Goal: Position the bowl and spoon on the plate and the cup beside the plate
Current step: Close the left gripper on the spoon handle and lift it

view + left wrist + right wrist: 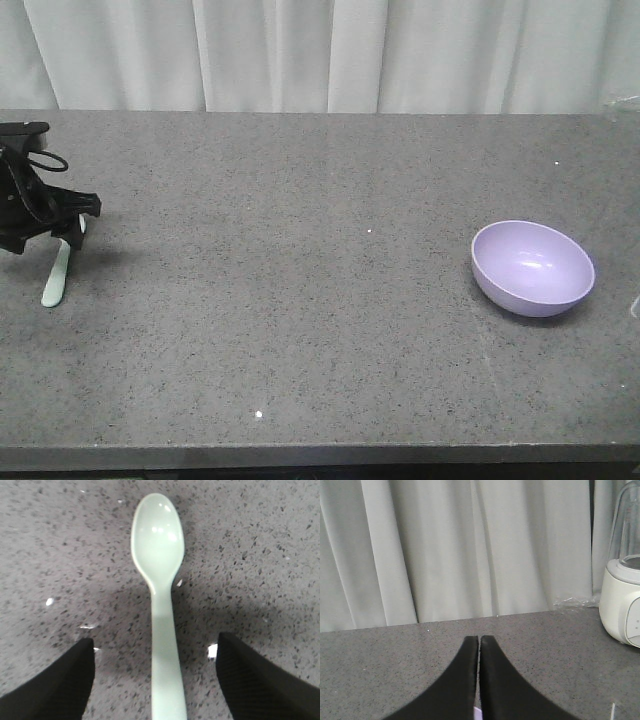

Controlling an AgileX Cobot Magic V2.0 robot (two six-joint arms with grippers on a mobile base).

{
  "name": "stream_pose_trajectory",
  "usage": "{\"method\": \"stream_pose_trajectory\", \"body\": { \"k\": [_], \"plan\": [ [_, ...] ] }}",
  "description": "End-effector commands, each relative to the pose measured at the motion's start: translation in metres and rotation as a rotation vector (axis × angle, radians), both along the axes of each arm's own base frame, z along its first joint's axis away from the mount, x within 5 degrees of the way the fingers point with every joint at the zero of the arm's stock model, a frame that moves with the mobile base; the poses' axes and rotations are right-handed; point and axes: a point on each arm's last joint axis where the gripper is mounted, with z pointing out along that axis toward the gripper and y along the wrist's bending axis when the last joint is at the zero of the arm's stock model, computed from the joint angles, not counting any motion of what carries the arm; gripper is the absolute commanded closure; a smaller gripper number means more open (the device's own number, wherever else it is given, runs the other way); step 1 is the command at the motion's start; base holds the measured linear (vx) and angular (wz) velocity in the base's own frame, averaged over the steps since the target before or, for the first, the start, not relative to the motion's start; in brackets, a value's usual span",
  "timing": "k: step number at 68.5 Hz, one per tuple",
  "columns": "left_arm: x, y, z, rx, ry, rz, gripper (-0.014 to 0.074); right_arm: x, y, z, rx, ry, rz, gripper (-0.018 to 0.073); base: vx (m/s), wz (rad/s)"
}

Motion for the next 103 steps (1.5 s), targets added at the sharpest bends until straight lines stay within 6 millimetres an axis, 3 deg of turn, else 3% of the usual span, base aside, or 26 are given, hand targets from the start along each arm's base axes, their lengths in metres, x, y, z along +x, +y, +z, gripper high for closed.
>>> {"method": "stream_pose_trajectory", "body": {
  "k": [1, 27, 39, 49, 62, 74, 81, 87, 103],
  "plan": [
    [0.004, -0.001, 0.023, -0.013, -0.109, 0.001, 0.0111, -0.001, 0.001, 0.017, -0.025, -0.097, 0.006, 0.0545, 0.0, 0.0],
    [0.012, 0.0, -0.007, -0.007, -0.023, -0.001, 0.0111, -0.001, 0.001, 0.017, -0.025, -0.093, 0.006, 0.0545, 0.0, 0.0],
    [0.013, 0.0, -0.014, -0.009, -0.001, -0.001, 0.015, -0.001, 0.001, 0.017, -0.025, -0.093, 0.006, 0.0545, 0.0, 0.0],
    [0.013, 0.0, -0.016, -0.002, 0.014, -0.023, 0.0291, -0.001, 0.001, 0.017, -0.025, -0.093, 0.006, 0.0545, 0.0, 0.0],
    [0.01, -0.001, -0.017, 0.013, 0.05, -0.081, 0.0606, -0.001, 0.001, 0.017, -0.025, -0.093, 0.006, 0.0545, 0.0, 0.0],
    [0.008, -0.003, -0.015, 0.004, 0.055, -0.091, 0.0604, -0.001, 0.001, 0.017, -0.025, -0.091, 0.006, 0.0545, 0.0, 0.0],
    [0.005, -0.005, -0.004, -0.015, 0.026, -0.098, 0.0604, -0.001, 0.001, 0.017, -0.025, -0.09, 0.006, 0.0542, 0.0, 0.0],
    [0.001, -0.009, 0.018, -0.042, -0.047, -0.12, 0.0604, 0.0, 0.0, 0.02, -0.037, -0.073, 0.004, 0.054, 0.0, 0.0],
    [-0.028, -0.022, 0.101, -0.147, -0.342, -0.149, 0.0604, 0.026, -0.003, 0.051, -0.056, 0.058, -0.007, 0.0474, 0.0, 0.0]
  ]
}}
